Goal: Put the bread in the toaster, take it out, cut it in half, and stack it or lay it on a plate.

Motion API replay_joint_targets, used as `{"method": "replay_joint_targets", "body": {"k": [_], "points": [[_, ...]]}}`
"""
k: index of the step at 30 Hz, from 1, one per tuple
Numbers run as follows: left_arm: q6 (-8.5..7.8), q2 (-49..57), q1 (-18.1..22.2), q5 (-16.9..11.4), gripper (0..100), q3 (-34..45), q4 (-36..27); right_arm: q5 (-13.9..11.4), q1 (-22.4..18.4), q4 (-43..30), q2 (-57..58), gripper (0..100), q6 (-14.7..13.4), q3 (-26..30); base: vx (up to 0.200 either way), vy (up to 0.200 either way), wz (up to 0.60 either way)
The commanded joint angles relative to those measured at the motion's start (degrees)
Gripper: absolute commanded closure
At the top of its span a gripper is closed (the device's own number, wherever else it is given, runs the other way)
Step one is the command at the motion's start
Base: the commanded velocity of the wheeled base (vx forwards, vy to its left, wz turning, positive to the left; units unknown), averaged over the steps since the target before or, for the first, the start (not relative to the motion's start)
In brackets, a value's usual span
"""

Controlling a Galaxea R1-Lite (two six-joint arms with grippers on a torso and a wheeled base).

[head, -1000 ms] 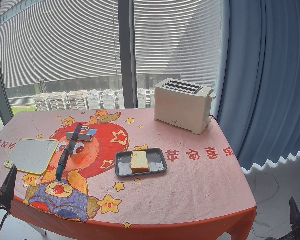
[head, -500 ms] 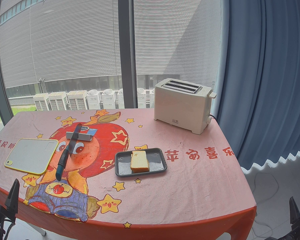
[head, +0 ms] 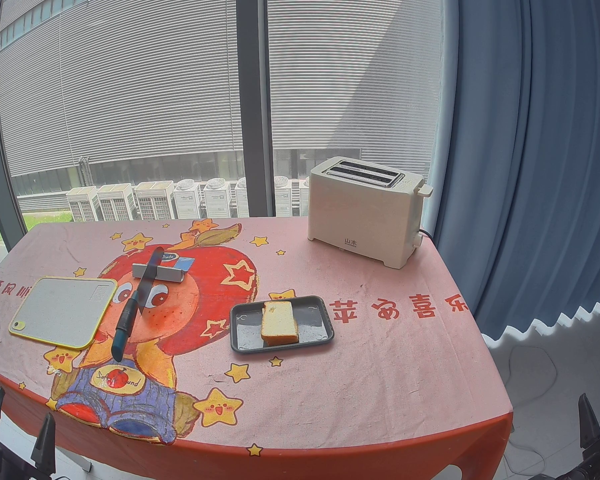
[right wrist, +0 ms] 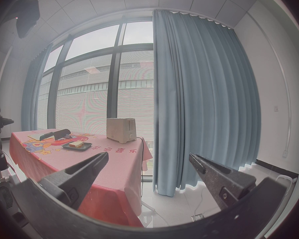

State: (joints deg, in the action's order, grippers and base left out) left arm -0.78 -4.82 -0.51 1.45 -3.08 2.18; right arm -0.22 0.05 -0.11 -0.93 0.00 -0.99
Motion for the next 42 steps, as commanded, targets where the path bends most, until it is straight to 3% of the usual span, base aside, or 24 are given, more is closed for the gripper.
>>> {"method": "replay_joint_targets", "body": {"k": [1,3,9,33,42], "points": [[-0.27,4.8,0.3,0.0,0,1.9,-1.7,0.0,0.0,0.0,0.9,0,0.0,0.9,0.0,0.0,0.0],[0.52,4.8,0.2,0.1,0,3.1,-2.0,0.0,0.0,-0.1,0.9,0,0.0,0.9,0.0,0.0,0.0],[0.69,4.8,0.2,0.1,0,3.1,-2.2,0.0,0.0,0.0,0.9,0,0.0,0.9,0.0,0.0,0.0],[0.52,4.8,0.2,-1.4,0,3.1,-2.2,0.0,0.0,0.0,0.9,0,0.0,0.9,0.0,0.0,0.0],[0.43,4.8,0.2,-0.7,0,3.1,-2.0,0.0,0.0,0.0,0.9,0,0.0,0.9,0.0,0.0,0.0]]}}
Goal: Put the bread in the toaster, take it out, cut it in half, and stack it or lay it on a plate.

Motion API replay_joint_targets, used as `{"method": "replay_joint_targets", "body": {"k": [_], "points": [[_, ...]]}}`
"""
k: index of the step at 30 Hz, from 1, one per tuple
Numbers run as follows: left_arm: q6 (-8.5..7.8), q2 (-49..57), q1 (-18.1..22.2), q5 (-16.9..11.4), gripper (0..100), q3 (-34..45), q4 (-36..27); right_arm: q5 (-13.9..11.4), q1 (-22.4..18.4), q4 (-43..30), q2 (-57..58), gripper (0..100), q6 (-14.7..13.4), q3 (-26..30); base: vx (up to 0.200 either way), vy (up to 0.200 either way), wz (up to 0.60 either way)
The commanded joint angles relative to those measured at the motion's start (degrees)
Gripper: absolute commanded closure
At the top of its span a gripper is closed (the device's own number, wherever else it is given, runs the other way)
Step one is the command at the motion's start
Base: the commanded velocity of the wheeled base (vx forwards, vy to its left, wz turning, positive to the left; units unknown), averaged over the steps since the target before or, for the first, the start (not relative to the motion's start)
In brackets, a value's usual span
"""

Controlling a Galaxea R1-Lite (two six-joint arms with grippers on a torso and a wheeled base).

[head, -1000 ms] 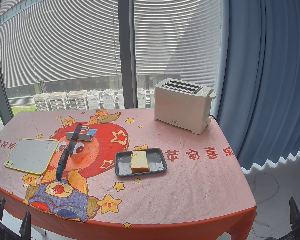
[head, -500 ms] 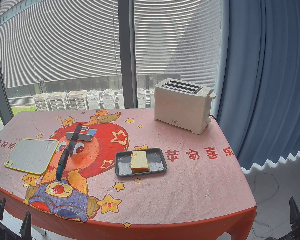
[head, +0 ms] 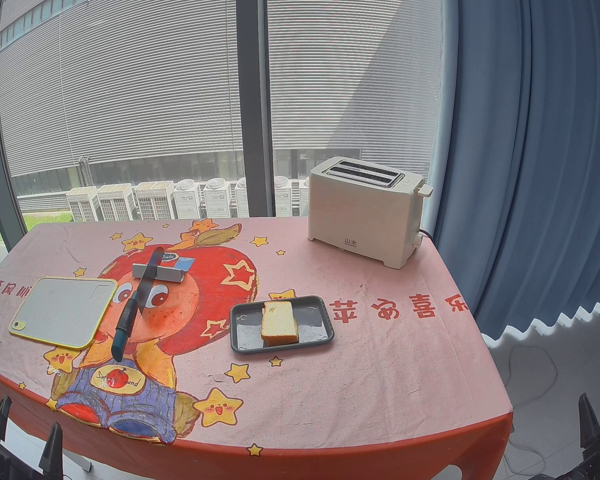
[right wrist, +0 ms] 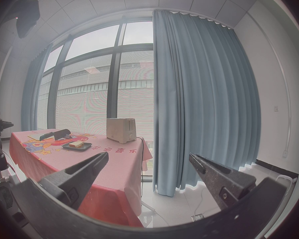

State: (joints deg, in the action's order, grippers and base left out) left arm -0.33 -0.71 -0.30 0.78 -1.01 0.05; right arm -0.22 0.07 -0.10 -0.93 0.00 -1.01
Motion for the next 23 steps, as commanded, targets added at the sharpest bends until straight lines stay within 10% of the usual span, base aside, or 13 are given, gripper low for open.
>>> {"method": "replay_joint_targets", "body": {"k": [1,23], "points": [[-0.02,0.7,0.0,0.1,0,1.0,0.0,0.0,0.0,0.0,0.9,0,0.0,0.9,0.0,0.0,0.0],[-0.02,0.7,0.0,0.0,0,1.0,0.0,2.4,-0.1,0.0,0.9,0,-0.4,0.9,0.0,0.0,0.0]]}}
